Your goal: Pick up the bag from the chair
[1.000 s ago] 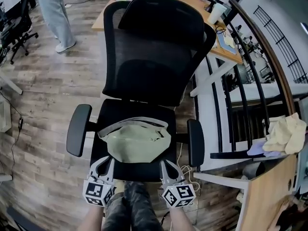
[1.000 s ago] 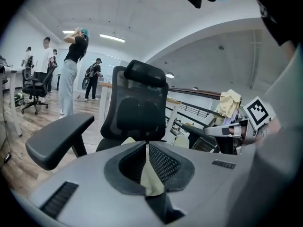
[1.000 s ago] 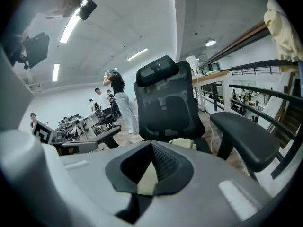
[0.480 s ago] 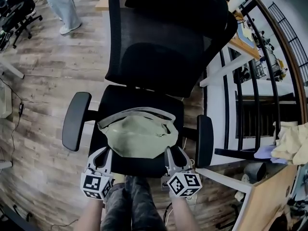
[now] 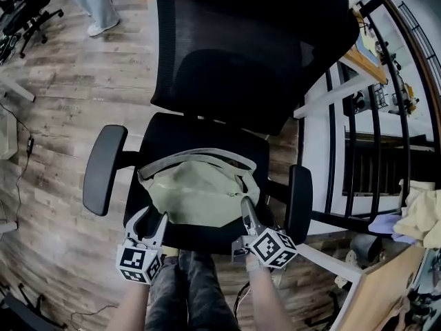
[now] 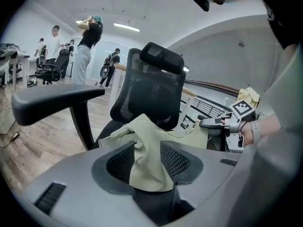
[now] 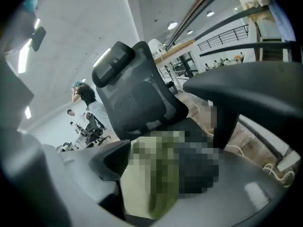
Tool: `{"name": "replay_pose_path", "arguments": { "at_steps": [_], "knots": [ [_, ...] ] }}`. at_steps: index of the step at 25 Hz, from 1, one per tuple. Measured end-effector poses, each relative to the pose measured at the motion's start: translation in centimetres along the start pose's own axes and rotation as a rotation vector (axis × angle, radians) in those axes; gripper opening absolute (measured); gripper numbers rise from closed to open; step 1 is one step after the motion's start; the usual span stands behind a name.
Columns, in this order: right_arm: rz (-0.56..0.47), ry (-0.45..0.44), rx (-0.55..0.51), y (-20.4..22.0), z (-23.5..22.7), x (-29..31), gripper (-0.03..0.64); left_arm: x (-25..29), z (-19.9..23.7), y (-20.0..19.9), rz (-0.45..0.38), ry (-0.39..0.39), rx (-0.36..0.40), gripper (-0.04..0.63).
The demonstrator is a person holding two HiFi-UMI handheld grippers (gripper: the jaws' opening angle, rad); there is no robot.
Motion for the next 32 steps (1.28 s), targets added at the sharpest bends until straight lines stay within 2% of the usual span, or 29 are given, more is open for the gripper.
{"name": "replay_pose_path", "arguments": {
  "at_steps": [4, 7, 11, 15, 20, 23, 27, 30, 32],
  "knots": [
    [0.026, -0.052, 0.111, 0.5, 0.0, 1.3, 0.290, 0.8, 0.4, 0.2, 0.006, -0.002, -0.048, 0.200],
    [0.035, -0.103, 0.144, 0.6, 0.5, 2.1, 0.290, 1.5, 0.9, 0.3, 0.000, 0.009, -0.109, 0.244],
    [0.056, -0.153, 0.094, 0.5, 1.4, 2.8, 0.284, 2.5, 1.0, 0.0, -0.014, 0.050, -0.174, 0.267],
    [0.067, -0.184, 0.060, 0.5, 1.8, 2.8, 0.226, 3.7, 1.0, -0.6, -0.018, 0.107, -0.223, 0.278],
    [0.091, -0.200, -0.018, 0.8, 2.1, 2.4, 0.168, 4.9, 1.2, -1.6, -0.022, 0.219, -0.387, 0.278],
    [0.091, -0.203, -0.048, 0.9, 2.3, 2.3, 0.154, 5.1, 1.5, -2.1, -0.036, 0.234, -0.441, 0.276],
    [0.083, -0.210, -0.047, 1.0, 2.4, 2.2, 0.146, 5.4, 1.6, -2.0, -0.030, 0.228, -0.419, 0.255],
    [0.070, -0.228, -0.046, 1.0, 2.8, 2.0, 0.141, 5.4, 1.2, -2.2, -0.006, 0.209, -0.347, 0.130],
    [0.057, -0.239, -0.046, 0.8, 3.2, 1.8, 0.137, 5.5, 0.7, -2.5, 0.004, 0.213, -0.314, 0.102]
  ]
}}
Point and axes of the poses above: the fingertips, and each gripper's own axes: x forward along the fingers, z to its left, y out of its underside, the point moved 6 cm from there along -x, backward along the fingers, and after that the axes turned 11 degrees about -x, right-handed, at the moved point
